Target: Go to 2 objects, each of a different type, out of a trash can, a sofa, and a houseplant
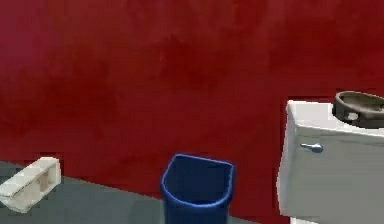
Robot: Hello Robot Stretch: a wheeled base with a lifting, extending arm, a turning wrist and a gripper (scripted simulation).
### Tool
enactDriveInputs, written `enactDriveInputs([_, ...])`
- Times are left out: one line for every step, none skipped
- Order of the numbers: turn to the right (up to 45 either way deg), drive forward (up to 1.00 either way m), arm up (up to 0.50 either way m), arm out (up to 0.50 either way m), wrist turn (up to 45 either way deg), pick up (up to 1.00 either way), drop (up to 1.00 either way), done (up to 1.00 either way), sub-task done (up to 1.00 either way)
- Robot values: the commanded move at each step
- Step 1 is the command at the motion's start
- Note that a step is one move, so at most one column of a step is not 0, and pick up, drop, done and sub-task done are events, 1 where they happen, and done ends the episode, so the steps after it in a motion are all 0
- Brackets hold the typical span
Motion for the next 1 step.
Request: enactDriveInputs([0.0,0.0,0.0,0.0,0.0,0.0,0.0,1.0,0.0])
